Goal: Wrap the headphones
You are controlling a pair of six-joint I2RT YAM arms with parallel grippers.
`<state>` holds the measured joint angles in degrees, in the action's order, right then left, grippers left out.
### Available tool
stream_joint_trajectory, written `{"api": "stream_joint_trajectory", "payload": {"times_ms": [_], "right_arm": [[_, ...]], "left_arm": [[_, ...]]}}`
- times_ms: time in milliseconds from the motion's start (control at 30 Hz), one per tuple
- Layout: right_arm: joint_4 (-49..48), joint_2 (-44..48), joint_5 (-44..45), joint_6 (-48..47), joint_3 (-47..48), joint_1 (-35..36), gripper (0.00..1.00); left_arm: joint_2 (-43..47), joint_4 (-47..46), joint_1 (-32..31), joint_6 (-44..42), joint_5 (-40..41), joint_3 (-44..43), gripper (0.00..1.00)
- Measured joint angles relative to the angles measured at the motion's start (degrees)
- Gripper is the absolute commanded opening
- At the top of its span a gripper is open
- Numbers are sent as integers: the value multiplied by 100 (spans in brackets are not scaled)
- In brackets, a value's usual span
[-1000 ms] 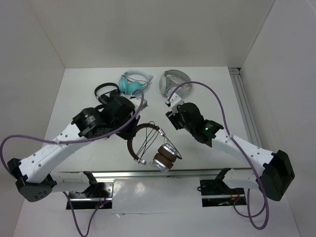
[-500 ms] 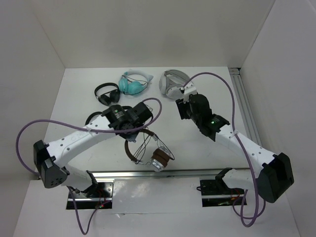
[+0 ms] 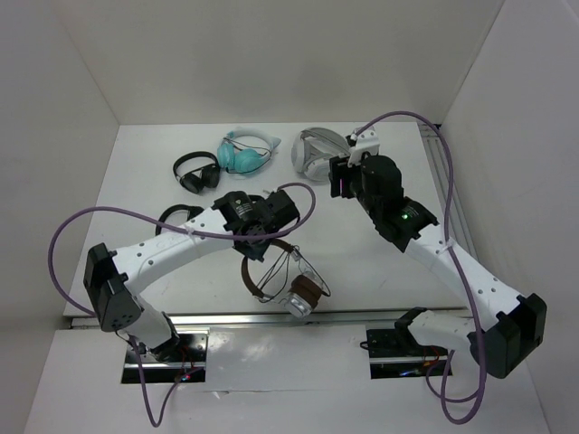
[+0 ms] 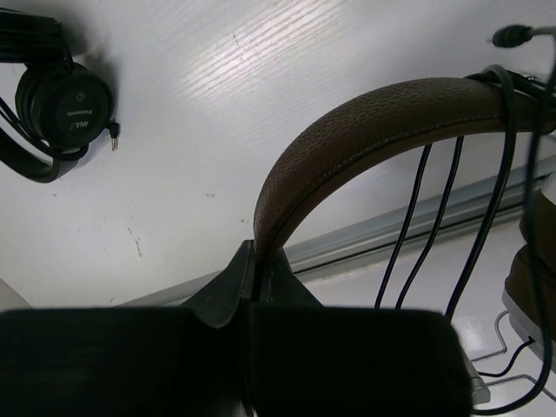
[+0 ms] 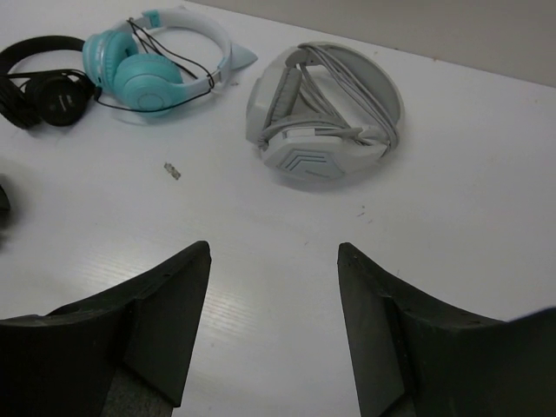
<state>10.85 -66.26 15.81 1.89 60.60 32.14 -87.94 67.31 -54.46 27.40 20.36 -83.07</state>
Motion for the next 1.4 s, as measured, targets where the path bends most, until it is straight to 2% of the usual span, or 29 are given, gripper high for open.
{"api": "stream_joint_trajectory", "payload": {"times_ms": [133,267,400,633,867,1133,1400], "right_arm": [[61,175,7,24,15,92,68],[103,282,20,74,15,142,68],[267,387,92,170,31,219,69],[706,503,201,409,450,297,70],[903,629,175,581,691,358,76],[1027,684,179,595,691,610,77],[1021,684,291,533,680,922,77]], "left_arm": [[-243,48,-39,26,35,-404,0],[-245,-374,59,-33,-304,-293,0],[-98,-870,603,-72,-953,70,0],[-68,-1464,1300,4,-1270,133,0],[-369,-1814,1996,195,-1287,11,0],[-1043,-2426,3029,540,-1237,52,0],[-1596,-2942,3565,763,-1217,518,0]]}}
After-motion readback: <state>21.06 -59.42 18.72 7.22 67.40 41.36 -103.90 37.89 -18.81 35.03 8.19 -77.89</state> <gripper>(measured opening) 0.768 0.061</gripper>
